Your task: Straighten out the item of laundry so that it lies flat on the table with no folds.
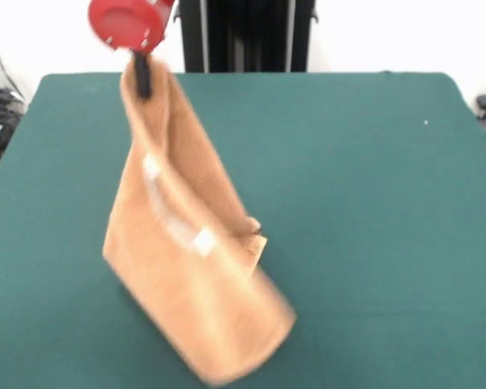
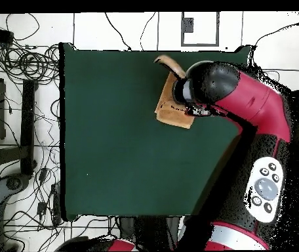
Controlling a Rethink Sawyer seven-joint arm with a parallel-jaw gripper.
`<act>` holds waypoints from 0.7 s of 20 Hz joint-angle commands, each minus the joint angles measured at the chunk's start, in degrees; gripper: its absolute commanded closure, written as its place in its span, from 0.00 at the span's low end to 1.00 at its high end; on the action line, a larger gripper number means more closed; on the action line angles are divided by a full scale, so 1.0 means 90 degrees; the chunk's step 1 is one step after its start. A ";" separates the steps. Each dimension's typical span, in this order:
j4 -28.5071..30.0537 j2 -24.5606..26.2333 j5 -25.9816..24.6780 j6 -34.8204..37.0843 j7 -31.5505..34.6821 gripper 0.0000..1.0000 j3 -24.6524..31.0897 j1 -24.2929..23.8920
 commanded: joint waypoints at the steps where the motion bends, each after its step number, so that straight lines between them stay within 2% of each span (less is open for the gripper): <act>1: -0.0865 0.0307 -0.1173 0.2926 -0.0936 1.00 0.0213 0.0201; 3: -0.0464 0.0150 -0.0837 0.1911 -0.0450 1.00 0.0513 0.0106; 8: -0.0463 0.0204 -0.0986 0.1469 -0.0179 1.00 0.0586 0.0049; 14: 0.0149 -0.0068 -0.0776 0.0469 -0.0159 1.00 0.0753 0.0002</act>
